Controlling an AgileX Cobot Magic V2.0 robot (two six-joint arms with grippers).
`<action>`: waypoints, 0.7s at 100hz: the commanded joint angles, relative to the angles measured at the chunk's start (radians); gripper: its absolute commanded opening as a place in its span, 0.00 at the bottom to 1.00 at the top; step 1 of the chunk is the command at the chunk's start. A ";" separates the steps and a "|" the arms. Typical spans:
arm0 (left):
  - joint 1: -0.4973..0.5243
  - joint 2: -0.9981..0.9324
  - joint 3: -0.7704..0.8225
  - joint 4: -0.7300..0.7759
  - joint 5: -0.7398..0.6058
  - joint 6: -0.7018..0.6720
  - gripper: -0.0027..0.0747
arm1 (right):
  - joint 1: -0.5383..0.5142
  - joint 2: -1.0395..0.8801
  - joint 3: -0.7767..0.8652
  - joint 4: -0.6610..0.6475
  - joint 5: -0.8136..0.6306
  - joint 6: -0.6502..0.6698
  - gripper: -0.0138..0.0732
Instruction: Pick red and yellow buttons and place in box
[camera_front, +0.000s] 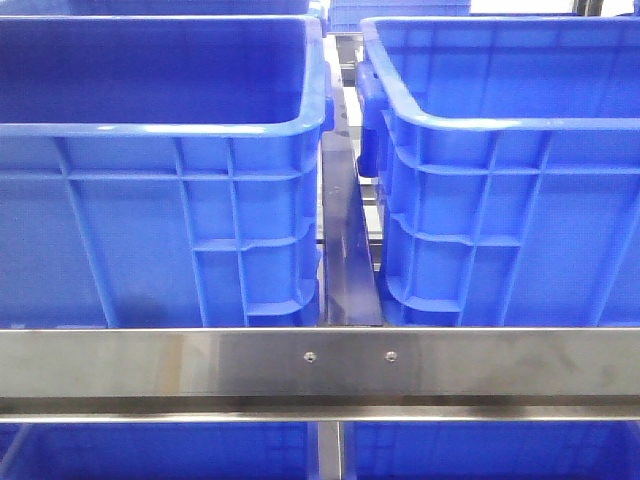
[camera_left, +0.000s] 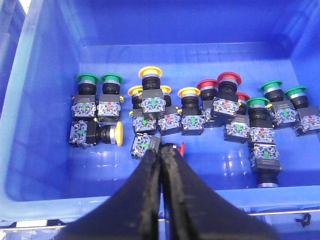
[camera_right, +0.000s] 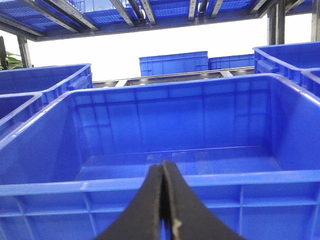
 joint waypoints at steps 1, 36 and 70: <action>0.004 -0.001 -0.037 -0.010 -0.063 -0.004 0.12 | 0.000 -0.027 -0.019 -0.010 -0.081 -0.004 0.08; 0.004 -0.001 -0.035 -0.007 -0.041 -0.004 0.71 | 0.000 -0.027 -0.019 -0.010 -0.081 -0.004 0.08; 0.004 0.118 -0.098 -0.176 -0.022 0.129 0.71 | 0.000 -0.027 -0.019 -0.010 -0.081 -0.004 0.08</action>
